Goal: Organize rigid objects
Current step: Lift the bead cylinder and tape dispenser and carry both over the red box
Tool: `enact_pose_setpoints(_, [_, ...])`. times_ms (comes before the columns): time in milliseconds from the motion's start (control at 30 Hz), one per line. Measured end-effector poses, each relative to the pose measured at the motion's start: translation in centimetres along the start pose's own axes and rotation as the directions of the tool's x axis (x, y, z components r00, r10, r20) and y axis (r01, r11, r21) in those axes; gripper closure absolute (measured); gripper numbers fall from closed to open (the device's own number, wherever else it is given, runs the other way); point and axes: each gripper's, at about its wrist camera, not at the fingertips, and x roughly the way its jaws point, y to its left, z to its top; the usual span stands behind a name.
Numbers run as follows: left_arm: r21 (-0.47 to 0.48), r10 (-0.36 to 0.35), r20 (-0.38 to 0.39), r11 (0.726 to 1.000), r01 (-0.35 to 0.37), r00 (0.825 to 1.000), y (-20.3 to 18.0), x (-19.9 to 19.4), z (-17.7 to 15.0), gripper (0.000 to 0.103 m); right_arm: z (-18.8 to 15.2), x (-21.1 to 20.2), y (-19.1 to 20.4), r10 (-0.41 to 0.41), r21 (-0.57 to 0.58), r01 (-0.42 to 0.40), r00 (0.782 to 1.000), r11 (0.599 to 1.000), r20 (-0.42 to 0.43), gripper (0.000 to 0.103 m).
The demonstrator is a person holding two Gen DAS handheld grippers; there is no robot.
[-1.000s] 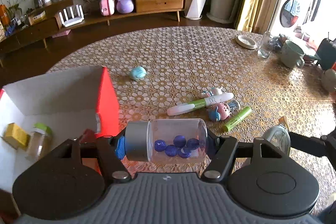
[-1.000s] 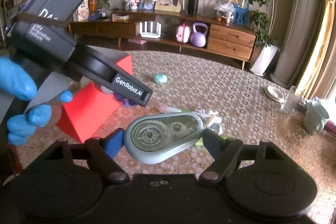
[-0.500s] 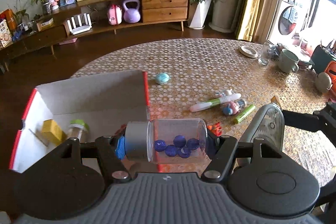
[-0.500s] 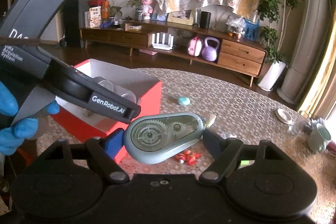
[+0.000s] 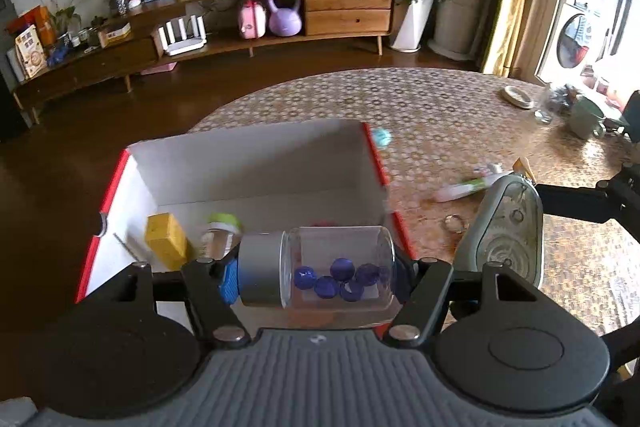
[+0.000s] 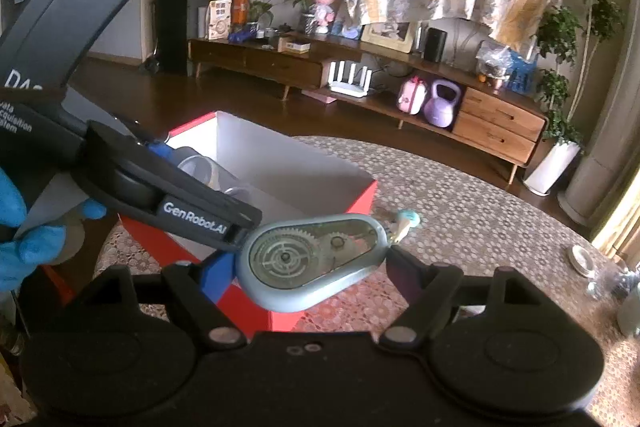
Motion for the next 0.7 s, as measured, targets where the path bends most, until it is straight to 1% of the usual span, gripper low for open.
enact_pose_setpoints(233, [-0.03,0.039,-0.007,0.999,-0.039,0.999,3.7,1.3,0.5,0.035,1.0,3.1,0.9,0.02,-0.016,-0.02,0.999,1.0,-0.029,0.023])
enact_pose_setpoints(400, [-0.024,0.085,-0.01,0.996,-0.085,0.996,6.0,2.9,1.1,0.035,1.6,5.4,1.7,0.045,-0.044,-0.047,0.997,0.998,-0.055,0.023])
enact_pose_setpoints(567, [-0.023,0.107,-0.036,0.994,-0.107,0.994,7.6,5.3,2.0,0.035,2.5,8.0,2.5,0.066,-0.056,-0.072,0.994,0.996,-0.091,0.023])
enact_pose_setpoints(700, [-0.019,0.107,-0.07,0.994,-0.108,0.992,8.2,7.5,2.6,0.035,3.2,10.1,3.3,0.08,-0.068,-0.088,0.99,0.994,-0.112,0.023])
